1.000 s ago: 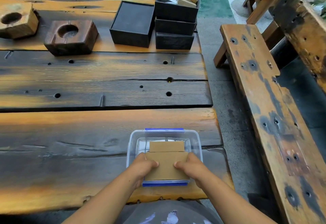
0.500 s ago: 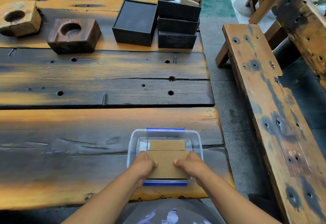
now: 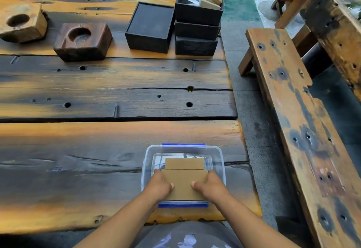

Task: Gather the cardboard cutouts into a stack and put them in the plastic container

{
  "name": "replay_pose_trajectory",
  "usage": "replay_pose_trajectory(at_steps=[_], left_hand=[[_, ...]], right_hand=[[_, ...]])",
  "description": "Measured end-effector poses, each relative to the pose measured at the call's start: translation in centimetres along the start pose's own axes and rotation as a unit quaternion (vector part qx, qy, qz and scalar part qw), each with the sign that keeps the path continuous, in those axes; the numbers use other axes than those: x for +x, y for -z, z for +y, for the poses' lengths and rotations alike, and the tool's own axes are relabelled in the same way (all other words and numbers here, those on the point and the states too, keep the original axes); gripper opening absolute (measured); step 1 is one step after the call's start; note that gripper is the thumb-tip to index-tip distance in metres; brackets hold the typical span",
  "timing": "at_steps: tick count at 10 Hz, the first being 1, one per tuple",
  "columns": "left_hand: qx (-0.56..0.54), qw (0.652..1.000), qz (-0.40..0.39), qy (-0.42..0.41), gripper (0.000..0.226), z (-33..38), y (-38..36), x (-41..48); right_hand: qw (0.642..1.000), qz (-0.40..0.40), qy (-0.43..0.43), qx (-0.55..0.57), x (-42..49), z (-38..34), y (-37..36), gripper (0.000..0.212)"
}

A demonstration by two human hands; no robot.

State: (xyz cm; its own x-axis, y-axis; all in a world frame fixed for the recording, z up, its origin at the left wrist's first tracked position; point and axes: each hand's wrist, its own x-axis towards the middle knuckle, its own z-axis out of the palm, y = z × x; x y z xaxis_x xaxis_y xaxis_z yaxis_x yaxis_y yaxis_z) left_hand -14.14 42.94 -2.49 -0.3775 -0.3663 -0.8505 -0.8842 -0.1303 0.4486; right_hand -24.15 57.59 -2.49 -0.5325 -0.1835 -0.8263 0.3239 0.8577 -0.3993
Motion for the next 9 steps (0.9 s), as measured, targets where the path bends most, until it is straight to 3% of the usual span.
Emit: replay_pose_trajectory(at_steps=[2,4,5,6,7,8,9], left_hand=[[0.012,1.0,0.018,0.008,0.046,0.5,-0.1,-0.2],[-0.003,0.999,0.05,0.012,0.045,1.1,-0.2,-1.5],[-0.011,0.998,0.059,-0.006,0.043,1.0,0.1,-3.0],[-0.016,0.997,0.055,-0.052,0.035,1.0,1.1,-4.3],[0.038,0.991,0.052,-0.12,0.049,0.9,3.1,-5.6],[0.117,0.962,0.116,-0.218,0.042,2.5,5.4,-6.6],[0.139,0.92,0.183,-0.319,0.023,4.5,8.2,-8.5]], right_hand=[[1.0,0.019,0.001,-0.023,0.1,0.0,-0.1,0.064],[0.999,0.006,-0.001,-0.034,0.6,0.0,0.1,0.093],[0.999,0.002,0.013,-0.044,-0.1,0.2,0.3,0.09],[0.991,0.048,0.08,-0.1,-1.3,0.3,1.5,0.061],[0.96,0.133,0.173,-0.174,-3.7,0.1,2.7,0.038],[0.924,0.202,0.261,-0.193,-5.5,-1.9,3.0,0.02],[0.899,0.211,0.336,-0.187,-7.6,-5.2,2.4,0.024]])
